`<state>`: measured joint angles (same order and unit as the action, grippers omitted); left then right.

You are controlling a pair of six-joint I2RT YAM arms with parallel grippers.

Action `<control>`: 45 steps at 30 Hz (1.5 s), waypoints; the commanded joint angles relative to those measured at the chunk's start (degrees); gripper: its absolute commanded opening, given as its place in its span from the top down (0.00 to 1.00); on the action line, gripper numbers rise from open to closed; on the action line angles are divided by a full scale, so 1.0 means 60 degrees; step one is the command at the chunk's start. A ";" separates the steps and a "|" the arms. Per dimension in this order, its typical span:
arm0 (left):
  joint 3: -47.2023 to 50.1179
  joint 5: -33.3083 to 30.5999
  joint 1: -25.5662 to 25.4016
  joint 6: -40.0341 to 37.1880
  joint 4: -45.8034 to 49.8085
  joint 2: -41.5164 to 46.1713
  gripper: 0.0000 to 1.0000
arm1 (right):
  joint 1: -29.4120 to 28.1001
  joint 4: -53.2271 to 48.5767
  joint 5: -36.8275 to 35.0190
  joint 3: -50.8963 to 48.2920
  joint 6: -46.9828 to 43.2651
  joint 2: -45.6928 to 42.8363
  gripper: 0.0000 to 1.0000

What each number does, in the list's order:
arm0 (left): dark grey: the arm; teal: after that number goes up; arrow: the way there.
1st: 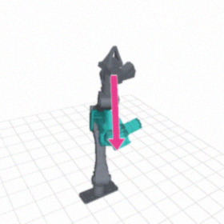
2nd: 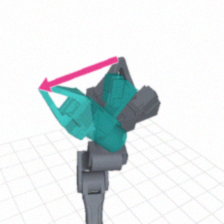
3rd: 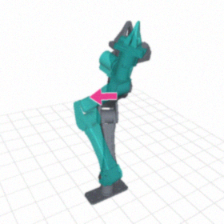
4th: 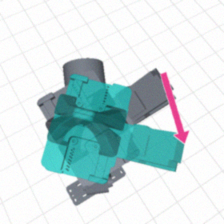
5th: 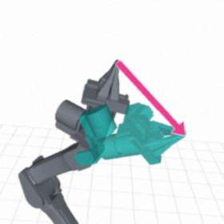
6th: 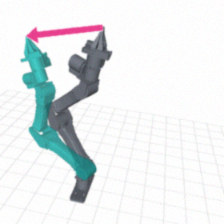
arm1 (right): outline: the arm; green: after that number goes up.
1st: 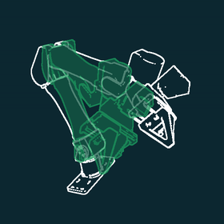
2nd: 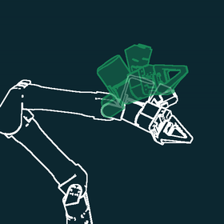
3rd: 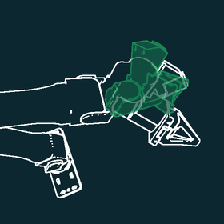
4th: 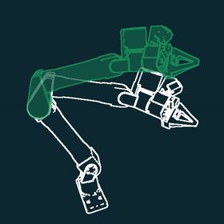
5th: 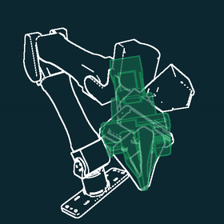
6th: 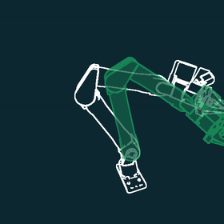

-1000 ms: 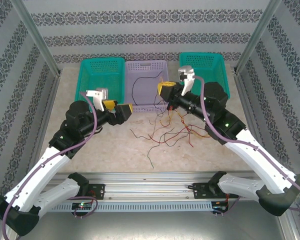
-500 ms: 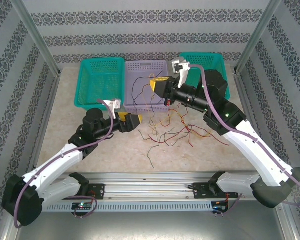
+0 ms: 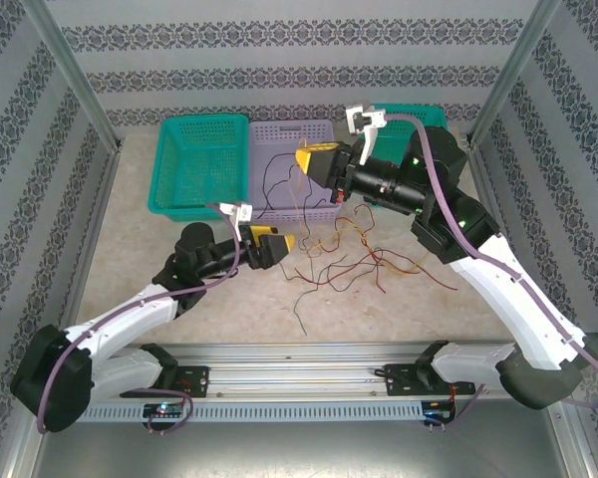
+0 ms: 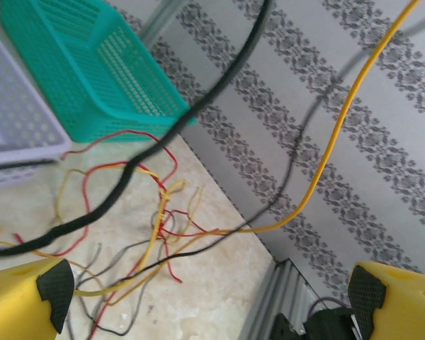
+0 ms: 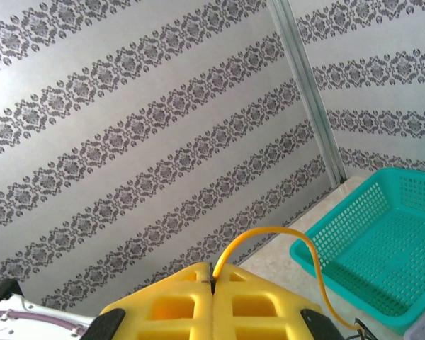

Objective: Untangle the cables

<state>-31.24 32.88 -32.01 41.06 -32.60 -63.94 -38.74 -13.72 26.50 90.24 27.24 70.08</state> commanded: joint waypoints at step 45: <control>-0.0675 -0.0246 -0.0906 -0.1774 -0.0020 -0.1143 0.79 | 0.0270 -0.0238 -0.0581 0.0074 0.0614 -0.0810 1.00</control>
<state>-36.01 30.41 -36.80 31.27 -33.69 -73.06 -38.39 -15.73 25.74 92.01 31.64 66.89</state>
